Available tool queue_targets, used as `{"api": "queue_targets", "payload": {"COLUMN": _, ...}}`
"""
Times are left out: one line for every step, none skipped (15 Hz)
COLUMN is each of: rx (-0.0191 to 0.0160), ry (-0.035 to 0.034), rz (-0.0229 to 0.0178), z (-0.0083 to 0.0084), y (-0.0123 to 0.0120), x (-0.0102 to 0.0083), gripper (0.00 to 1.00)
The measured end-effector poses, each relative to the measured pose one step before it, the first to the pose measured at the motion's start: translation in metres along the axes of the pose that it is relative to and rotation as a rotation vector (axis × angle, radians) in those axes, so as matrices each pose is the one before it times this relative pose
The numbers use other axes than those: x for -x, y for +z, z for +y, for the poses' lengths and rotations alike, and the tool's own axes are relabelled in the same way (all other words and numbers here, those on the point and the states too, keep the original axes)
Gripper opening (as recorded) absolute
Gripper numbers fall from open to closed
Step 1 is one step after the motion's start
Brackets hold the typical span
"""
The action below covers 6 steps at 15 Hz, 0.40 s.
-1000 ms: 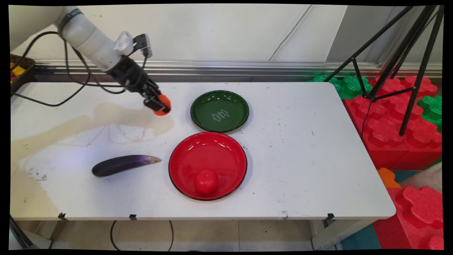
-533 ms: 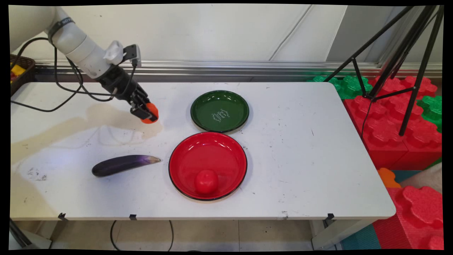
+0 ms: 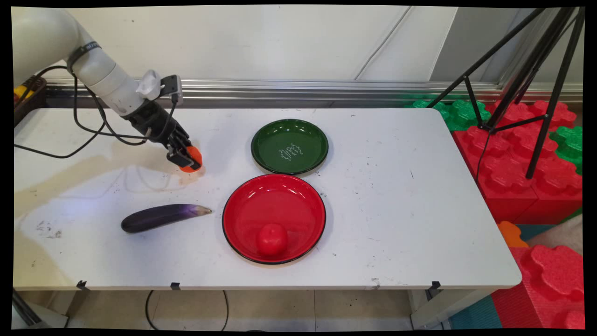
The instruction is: Place the picked object on the table
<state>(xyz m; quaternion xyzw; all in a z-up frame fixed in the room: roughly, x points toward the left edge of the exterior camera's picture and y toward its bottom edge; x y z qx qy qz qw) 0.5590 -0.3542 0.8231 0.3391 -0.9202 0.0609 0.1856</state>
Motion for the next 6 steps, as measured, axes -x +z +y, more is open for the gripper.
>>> {"api": "queue_targets", "payload": {"rx": 0.00096, "ry": -0.00061, "rz": -0.00179, "z": -0.00081, "y": 0.00193, "x": 0.00204, "gripper": 0.0}}
{"api": "queue_targets", "payload": {"rx": 0.00085, "ry": -0.00127, "rz": -0.0017, "z": -0.001, "y": 0.00244, "x": 0.0031, "gripper": 0.0}}
{"api": "queue_targets", "payload": {"rx": 0.00064, "ry": -0.00037, "rz": -0.00067, "z": -0.0005, "y": 0.00125, "x": 0.00165, "gripper": 1.0}}
{"api": "queue_targets", "payload": {"rx": 0.00017, "ry": -0.00036, "rz": 0.00038, "z": -0.00083, "y": 0.00169, "x": 0.00246, "gripper": 1.0}}
{"api": "queue_targets", "payload": {"rx": -0.00049, "ry": -0.00015, "rz": 0.00066, "z": -0.00039, "y": 0.00048, "x": 0.00108, "gripper": 1.0}}
{"api": "queue_targets", "payload": {"rx": -0.00216, "ry": -0.00036, "rz": 0.00197, "z": -0.00045, "y": -0.00019, "x": 0.00086, "gripper": 1.0}}
